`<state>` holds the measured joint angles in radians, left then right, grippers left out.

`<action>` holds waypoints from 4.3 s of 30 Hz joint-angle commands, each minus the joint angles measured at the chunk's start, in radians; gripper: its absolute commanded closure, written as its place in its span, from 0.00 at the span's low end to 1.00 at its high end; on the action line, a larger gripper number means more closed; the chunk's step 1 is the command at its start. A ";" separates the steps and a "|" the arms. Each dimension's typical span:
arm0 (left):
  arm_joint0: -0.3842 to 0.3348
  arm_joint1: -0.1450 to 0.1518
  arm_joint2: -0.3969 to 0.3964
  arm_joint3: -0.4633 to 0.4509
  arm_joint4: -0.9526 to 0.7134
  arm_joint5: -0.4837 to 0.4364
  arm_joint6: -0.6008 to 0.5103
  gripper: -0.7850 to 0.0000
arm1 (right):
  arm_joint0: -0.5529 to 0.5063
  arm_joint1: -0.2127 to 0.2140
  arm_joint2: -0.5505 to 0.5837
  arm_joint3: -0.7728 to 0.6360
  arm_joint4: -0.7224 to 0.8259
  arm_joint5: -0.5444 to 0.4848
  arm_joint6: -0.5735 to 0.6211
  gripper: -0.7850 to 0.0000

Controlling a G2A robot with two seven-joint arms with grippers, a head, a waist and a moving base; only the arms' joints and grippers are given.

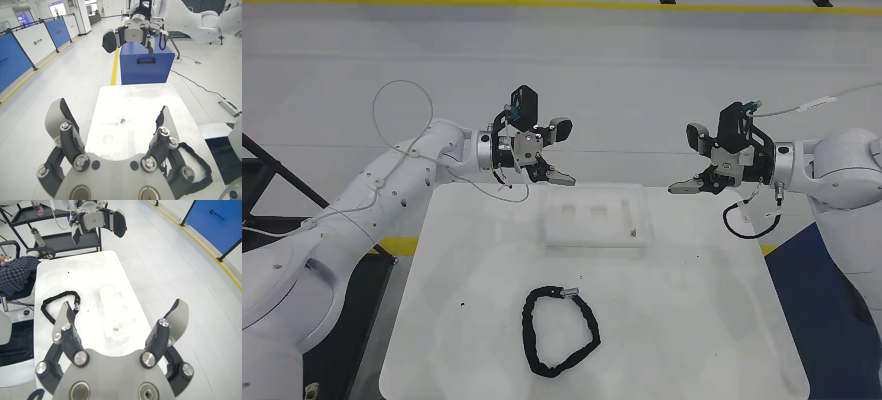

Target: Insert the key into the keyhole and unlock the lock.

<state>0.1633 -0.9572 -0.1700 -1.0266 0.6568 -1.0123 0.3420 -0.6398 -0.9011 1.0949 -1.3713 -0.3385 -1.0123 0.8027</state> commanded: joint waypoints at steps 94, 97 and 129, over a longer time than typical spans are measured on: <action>0.000 0.000 0.000 0.000 -0.001 0.000 -0.001 0.00 | 0.058 -0.308 -0.562 0.386 -0.021 0.982 0.122 0.05; 0.000 0.000 0.000 0.000 -0.001 0.000 -0.001 0.00 | 0.055 -0.315 -0.565 0.385 -0.038 1.010 0.122 0.19; 0.000 0.000 0.000 0.000 -0.001 0.000 -0.001 0.00 | 0.003 -0.339 -0.491 0.392 -0.132 1.181 0.100 0.80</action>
<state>0.1633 -0.9572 -0.1700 -1.0266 0.6568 -1.0123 0.3420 -0.6366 -1.2384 0.6035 -0.9821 -0.4710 0.1697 0.9041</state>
